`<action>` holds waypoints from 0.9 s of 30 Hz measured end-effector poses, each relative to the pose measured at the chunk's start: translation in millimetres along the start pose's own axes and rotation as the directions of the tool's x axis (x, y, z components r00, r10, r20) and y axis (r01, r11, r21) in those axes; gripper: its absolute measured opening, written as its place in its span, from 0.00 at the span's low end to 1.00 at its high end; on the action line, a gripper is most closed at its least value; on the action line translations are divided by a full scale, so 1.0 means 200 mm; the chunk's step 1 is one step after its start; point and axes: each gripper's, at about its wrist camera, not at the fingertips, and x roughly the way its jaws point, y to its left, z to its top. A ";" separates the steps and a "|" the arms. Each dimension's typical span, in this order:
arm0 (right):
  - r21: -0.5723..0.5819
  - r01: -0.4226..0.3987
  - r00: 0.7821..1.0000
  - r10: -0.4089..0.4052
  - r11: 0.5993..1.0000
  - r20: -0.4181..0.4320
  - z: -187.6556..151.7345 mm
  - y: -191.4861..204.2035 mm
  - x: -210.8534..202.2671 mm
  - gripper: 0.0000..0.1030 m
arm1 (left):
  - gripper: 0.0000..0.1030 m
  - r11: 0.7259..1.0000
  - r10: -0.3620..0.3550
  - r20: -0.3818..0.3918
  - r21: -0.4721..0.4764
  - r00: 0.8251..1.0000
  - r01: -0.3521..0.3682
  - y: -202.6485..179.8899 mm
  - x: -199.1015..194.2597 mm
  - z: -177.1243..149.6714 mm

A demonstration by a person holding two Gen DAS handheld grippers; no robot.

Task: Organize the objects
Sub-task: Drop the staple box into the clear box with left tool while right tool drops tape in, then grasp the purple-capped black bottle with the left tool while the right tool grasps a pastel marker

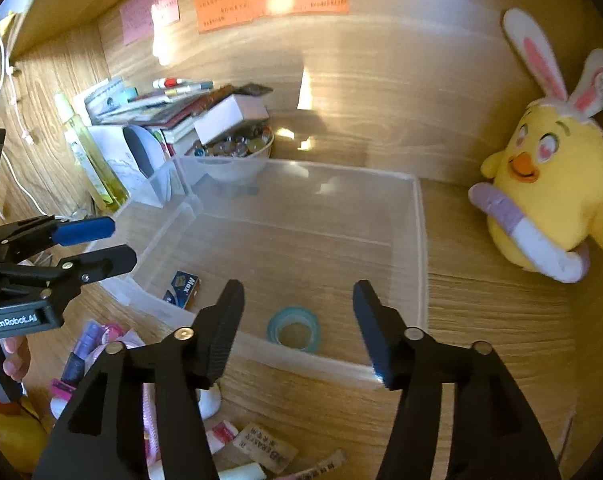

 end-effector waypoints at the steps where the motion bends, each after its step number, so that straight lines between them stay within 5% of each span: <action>1: 0.002 0.001 1.000 -0.001 1.000 0.008 -0.01 0.00 -0.03 0.56 | 0.75 1.000 0.003 0.006 -0.002 1.000 -0.003 0.00 -0.02 -0.01; 3: 0.009 0.003 1.000 -0.003 1.000 0.027 -0.03 0.01 -0.09 0.61 | 0.85 1.000 0.018 0.024 -0.008 1.000 -0.018 0.01 -0.07 -0.03; 11: 0.056 0.001 0.999 -0.004 0.998 0.052 -0.22 0.11 -0.27 0.68 | 0.92 0.994 0.108 0.030 -0.012 0.994 -0.108 0.05 -0.20 -0.22; 21: 0.183 -0.025 0.997 0.039 0.983 -0.070 -0.55 0.09 -0.25 0.68 | 0.92 0.990 0.096 -0.117 -0.093 0.989 -0.107 0.18 -0.11 -0.47; 27: 0.248 -0.045 0.992 0.072 0.968 -0.099 -0.61 0.05 -0.21 0.61 | 0.75 0.990 0.062 -0.153 -0.116 0.986 -0.081 0.18 -0.07 -0.53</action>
